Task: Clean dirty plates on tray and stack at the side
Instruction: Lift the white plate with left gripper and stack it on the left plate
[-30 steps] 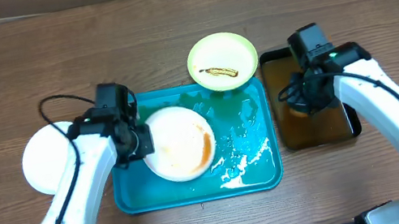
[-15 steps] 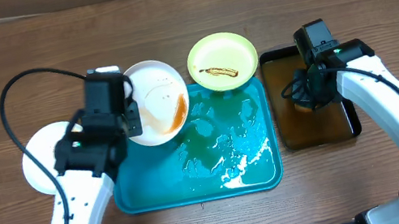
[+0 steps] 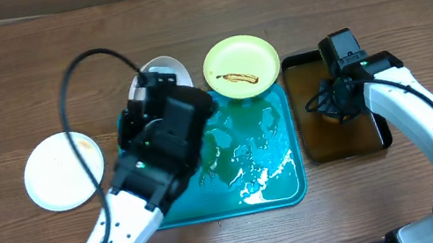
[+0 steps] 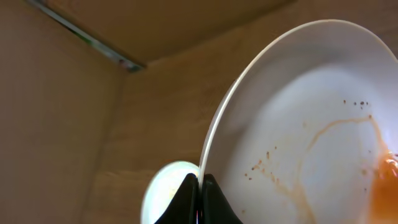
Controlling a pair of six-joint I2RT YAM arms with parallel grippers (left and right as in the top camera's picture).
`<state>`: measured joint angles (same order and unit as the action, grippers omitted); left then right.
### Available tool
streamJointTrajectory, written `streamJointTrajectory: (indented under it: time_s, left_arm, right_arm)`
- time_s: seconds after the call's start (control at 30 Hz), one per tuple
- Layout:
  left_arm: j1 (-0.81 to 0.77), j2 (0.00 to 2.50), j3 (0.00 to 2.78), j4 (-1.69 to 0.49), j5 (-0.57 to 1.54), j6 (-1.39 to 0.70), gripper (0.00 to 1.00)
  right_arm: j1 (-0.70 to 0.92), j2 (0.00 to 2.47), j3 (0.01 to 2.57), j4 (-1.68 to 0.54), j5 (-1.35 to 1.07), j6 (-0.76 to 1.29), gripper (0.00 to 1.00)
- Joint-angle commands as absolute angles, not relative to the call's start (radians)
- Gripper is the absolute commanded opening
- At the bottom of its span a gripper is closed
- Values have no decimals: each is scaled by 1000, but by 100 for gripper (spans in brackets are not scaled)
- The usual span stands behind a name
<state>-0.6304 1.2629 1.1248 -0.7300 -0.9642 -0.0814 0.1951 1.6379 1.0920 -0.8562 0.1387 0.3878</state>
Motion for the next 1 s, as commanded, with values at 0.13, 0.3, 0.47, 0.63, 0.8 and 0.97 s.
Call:
streamJointTrajectory:
  time_s: [0.13, 0.3, 0.47, 0.63, 0.8, 0.97]
  left_arm:
    - [-748, 1331, 1139, -691, -1245, 31, 4]
    - [-773, 1369, 1139, -691, -1276, 31, 4]
    - [-773, 1372, 1139, -689, -1295, 31, 4]
    - [-773, 1372, 1139, -689, -1319, 31, 4]
    - [-773, 1372, 1139, -690, -1319, 30, 4]
    - [-773, 1372, 1139, -690, -1319, 30, 4]
  right_arm:
    - [194, 1639, 1084, -850, 157, 384, 4]
    - [194, 1639, 1084, -850, 157, 384, 4]
    - [194, 1639, 1084, -850, 157, 384, 4]
    - [194, 1639, 1084, -850, 157, 384, 4]
    - [194, 1639, 1084, -852, 157, 384, 4]
    - [194, 1639, 1084, -854, 157, 384, 4]
